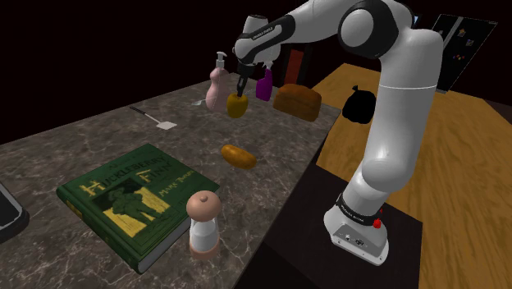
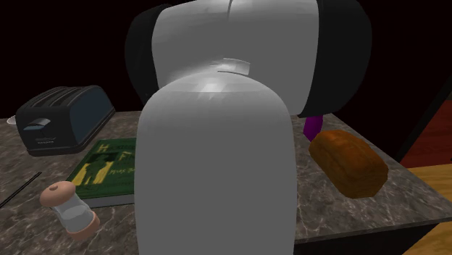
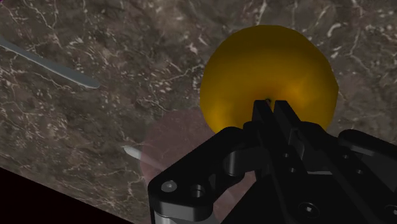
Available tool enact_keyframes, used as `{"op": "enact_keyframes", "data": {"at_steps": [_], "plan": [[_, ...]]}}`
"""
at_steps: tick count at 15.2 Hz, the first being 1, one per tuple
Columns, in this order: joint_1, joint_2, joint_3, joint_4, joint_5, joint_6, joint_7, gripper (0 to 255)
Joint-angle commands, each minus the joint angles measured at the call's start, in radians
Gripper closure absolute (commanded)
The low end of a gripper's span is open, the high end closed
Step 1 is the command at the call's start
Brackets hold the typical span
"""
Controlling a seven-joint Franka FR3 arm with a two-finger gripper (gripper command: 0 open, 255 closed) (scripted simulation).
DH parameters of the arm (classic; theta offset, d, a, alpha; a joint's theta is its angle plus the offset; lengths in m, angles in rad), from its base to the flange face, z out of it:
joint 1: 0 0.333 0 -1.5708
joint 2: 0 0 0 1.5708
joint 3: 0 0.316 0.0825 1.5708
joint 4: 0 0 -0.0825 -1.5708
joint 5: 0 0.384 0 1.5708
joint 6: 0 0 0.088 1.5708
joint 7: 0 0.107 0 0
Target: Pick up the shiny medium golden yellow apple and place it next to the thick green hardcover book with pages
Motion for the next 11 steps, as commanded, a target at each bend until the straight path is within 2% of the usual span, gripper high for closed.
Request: {"op": "enact_keyframes", "data": {"at_steps": [1, 11], "plan": [[0.0, 0.0, 0.0, 0.0, 0.0, 0.0, 0.0, 255], [0.003, -0.046, -0.005, 0.074, -0.013, -0.12, 0.006, 255]]}}
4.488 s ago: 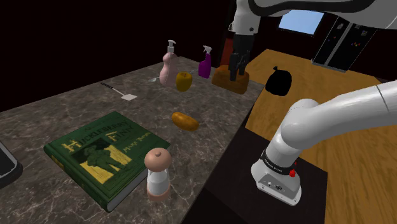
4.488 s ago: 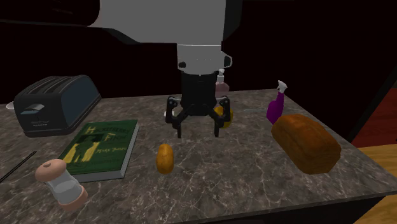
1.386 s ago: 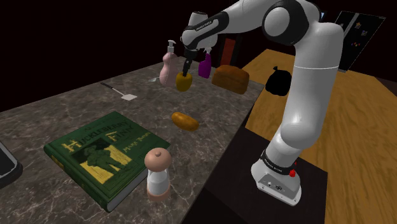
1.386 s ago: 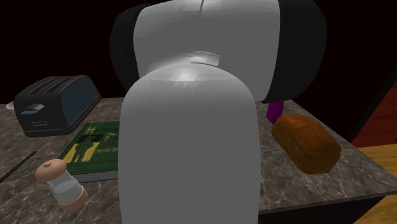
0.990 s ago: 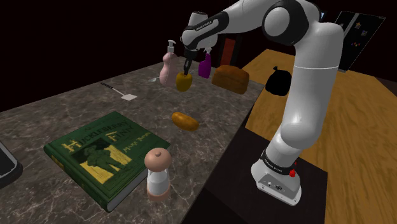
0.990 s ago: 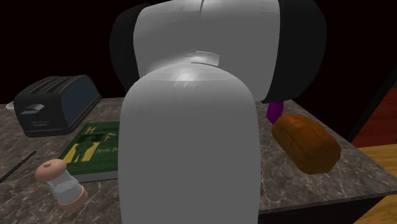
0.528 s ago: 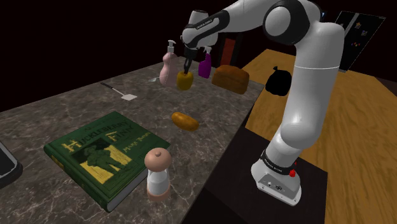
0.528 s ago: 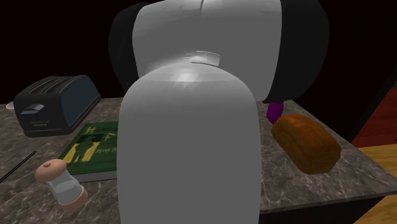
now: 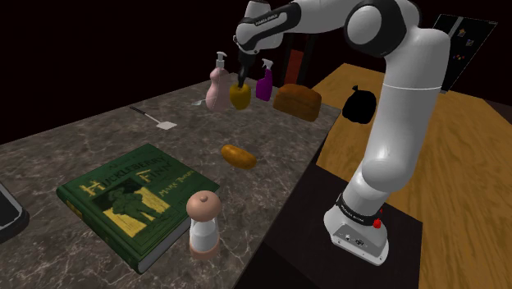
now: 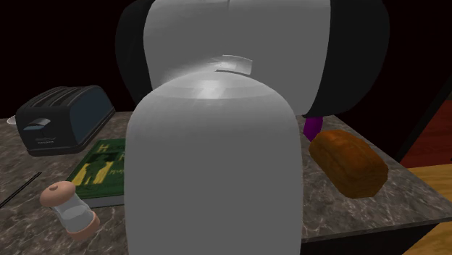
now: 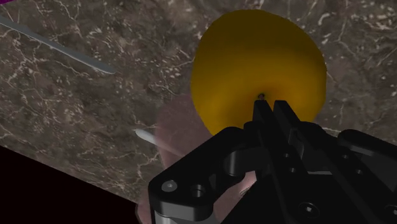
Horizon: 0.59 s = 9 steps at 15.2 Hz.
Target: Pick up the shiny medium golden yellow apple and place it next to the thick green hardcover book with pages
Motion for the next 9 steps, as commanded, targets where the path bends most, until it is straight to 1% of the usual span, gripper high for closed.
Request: {"op": "enact_keyframes", "data": {"at_steps": [1, 9], "plan": [[0.0, -0.008, -0.001, 0.019, -0.002, -0.027, 0.0, 255], [0.001, -0.03, -0.003, 0.098, -0.008, -0.127, 0.002, 255]]}}
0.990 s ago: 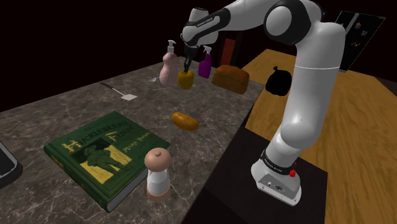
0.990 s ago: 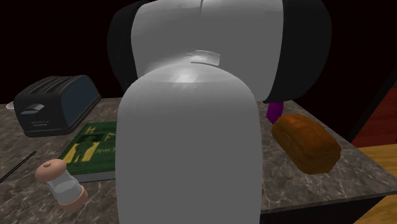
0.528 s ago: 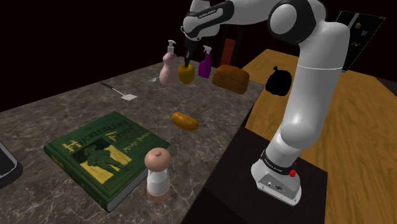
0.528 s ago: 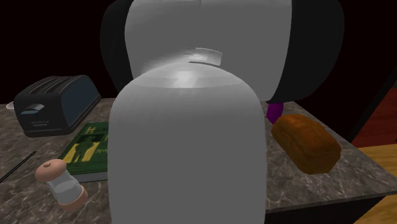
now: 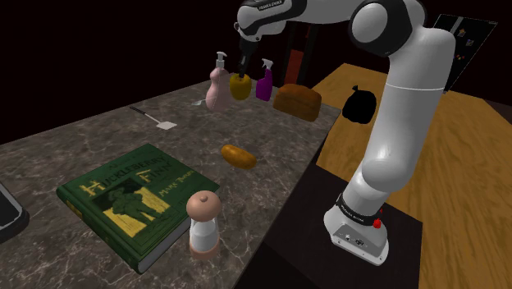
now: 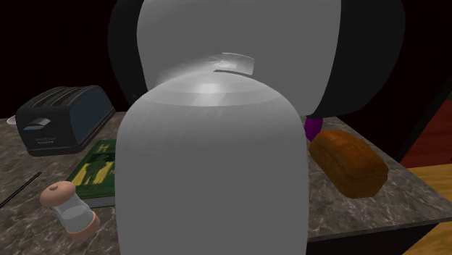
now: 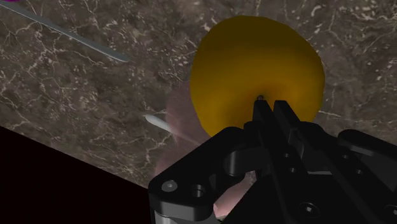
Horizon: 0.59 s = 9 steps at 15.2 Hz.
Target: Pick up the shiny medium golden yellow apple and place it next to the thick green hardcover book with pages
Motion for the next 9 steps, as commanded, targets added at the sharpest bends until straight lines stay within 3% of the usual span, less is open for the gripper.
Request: {"op": "enact_keyframes", "data": {"at_steps": [1, 9], "plan": [[0.0, -0.002, 0.0, 0.025, -0.001, -0.027, 0.0, 255], [-0.002, -0.008, -0.002, 0.125, -0.002, -0.133, -0.001, 255]]}}
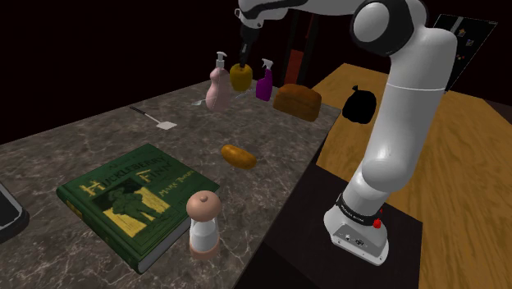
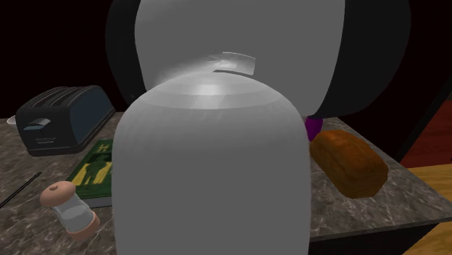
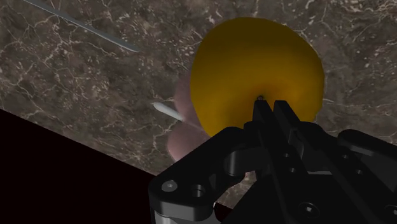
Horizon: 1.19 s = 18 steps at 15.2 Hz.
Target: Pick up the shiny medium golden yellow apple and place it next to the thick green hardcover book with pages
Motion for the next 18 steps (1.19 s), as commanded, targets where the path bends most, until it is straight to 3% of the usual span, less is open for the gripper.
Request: {"op": "enact_keyframes", "data": {"at_steps": [1, 10, 18], "plan": [[-0.002, 0.002, -0.001, 0.032, 0.001, -0.031, -0.002, 255], [-0.006, 0.015, -0.002, 0.161, 0.005, -0.147, -0.006, 255], [0.112, -0.123, 0.063, -0.014, -0.073, -0.113, 0.186, 255]]}}
